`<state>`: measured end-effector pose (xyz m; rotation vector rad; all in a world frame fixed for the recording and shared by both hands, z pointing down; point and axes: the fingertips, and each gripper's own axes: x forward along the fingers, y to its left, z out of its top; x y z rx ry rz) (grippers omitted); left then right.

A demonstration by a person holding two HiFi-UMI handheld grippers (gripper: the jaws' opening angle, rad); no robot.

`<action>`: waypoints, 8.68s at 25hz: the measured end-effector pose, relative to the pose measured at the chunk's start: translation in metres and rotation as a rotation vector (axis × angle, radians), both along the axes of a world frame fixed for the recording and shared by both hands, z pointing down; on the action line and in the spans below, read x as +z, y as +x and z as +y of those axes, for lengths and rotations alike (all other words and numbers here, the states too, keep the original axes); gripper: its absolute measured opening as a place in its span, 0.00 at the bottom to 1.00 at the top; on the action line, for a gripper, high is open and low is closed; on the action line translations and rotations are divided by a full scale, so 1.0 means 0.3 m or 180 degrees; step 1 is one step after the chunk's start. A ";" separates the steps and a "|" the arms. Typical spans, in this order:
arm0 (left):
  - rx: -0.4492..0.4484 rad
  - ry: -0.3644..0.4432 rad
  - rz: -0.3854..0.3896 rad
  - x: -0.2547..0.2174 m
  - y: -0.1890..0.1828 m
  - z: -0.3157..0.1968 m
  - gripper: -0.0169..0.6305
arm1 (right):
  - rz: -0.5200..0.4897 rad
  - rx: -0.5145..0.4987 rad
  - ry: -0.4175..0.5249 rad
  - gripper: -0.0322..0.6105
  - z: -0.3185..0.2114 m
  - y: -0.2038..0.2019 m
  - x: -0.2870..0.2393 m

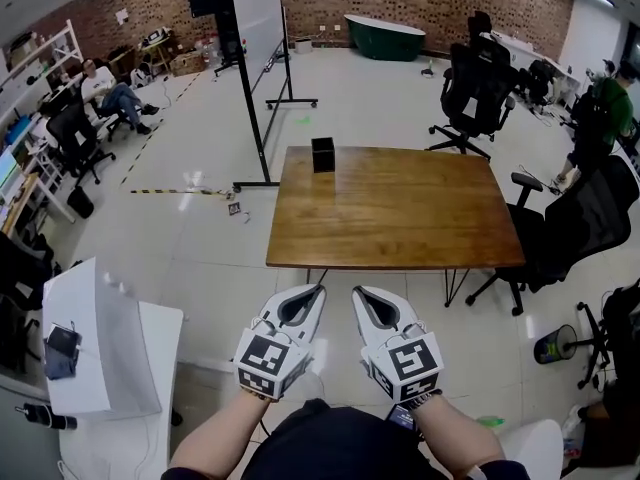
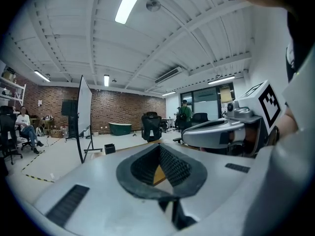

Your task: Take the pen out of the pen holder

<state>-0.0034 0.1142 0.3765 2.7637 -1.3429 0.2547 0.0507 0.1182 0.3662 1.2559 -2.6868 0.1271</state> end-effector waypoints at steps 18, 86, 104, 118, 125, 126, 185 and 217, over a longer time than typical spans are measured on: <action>0.0208 0.0140 -0.0031 -0.048 -0.247 -0.431 0.03 | 0.0132 0.0136 0.0105 0.05 -0.417 -0.255 -0.027; -0.0342 -0.1033 0.0026 0.605 -0.132 -1.915 0.03 | 0.0322 0.0000 -0.0979 0.17 -2.035 -0.172 0.708; -0.0385 -0.1202 0.0046 0.705 -0.133 -2.072 0.03 | 0.0493 0.0033 -0.1138 0.21 -2.249 -0.191 0.862; -0.0447 -0.1227 0.0062 0.721 -0.157 -2.090 0.03 | 0.0689 0.0052 -0.1185 0.13 -2.293 -0.209 0.924; -0.0470 -0.1184 0.0075 0.694 -0.170 -2.081 0.03 | 0.0664 0.0088 -0.1094 0.13 -2.283 -0.214 0.883; -0.0471 -0.1175 0.0076 0.687 -0.169 -2.078 0.03 | 0.0656 0.0092 -0.1081 0.13 -2.280 -0.214 0.874; -0.0200 -0.0108 -0.0006 0.102 -0.309 -0.908 0.03 | 0.0593 0.0432 0.0006 0.12 -1.026 -0.235 0.147; -0.0126 0.0031 -0.0071 -0.016 -0.101 -0.565 0.03 | 0.0456 0.0167 0.0060 0.12 -0.596 -0.065 0.014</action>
